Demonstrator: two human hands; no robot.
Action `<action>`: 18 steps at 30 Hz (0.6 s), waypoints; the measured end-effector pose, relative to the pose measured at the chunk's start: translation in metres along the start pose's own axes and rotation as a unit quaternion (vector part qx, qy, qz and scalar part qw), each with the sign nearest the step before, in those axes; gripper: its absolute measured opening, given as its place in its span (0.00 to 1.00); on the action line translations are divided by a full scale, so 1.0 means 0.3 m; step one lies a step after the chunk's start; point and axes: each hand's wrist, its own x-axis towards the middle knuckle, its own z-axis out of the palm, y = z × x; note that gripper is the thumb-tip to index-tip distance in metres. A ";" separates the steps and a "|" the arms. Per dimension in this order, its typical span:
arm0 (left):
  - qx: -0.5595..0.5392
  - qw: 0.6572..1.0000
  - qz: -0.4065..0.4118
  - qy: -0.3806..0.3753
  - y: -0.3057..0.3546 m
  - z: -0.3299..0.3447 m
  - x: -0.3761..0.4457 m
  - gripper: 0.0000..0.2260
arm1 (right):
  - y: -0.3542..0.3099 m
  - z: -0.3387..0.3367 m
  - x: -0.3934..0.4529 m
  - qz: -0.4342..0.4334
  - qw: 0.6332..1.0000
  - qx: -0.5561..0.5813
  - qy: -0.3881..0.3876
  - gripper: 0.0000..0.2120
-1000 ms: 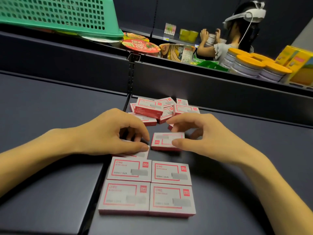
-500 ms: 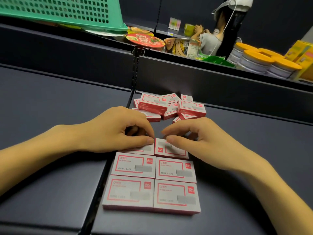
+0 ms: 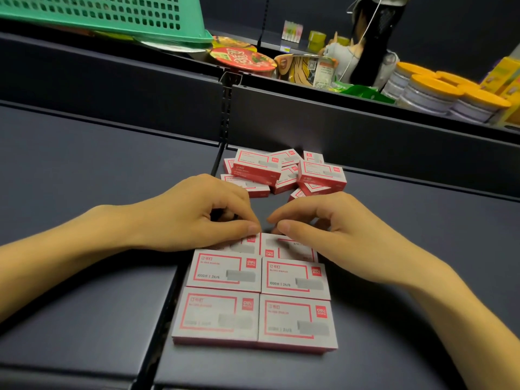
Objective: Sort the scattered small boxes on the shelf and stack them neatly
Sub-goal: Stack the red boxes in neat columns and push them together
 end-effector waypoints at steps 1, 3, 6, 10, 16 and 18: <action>-0.008 1.000 -0.003 -0.002 0.001 -0.001 0.000 0.13 | 0.000 0.000 -0.001 0.000 1.000 0.001 -0.002 0.11; -0.015 1.000 -0.009 -0.006 0.000 -0.003 0.001 0.12 | 0.000 -0.001 -0.002 0.001 1.000 0.003 -0.006 0.11; -0.018 1.000 -0.019 -0.011 0.000 -0.005 0.005 0.10 | -0.001 -0.003 -0.002 0.002 1.000 0.004 -0.009 0.12; -0.039 0.998 -0.039 -0.010 0.000 -0.017 0.003 0.09 | -0.002 0.003 0.007 0.010 1.000 -0.010 -0.005 0.14; -0.049 0.997 -0.059 0.000 0.004 -0.028 -0.001 0.10 | 0.023 0.003 0.018 0.014 0.997 -0.072 0.028 0.13; -0.052 0.997 -0.065 0.006 0.003 -0.031 0.000 0.10 | 0.034 0.000 0.021 0.014 0.993 -0.102 0.055 0.13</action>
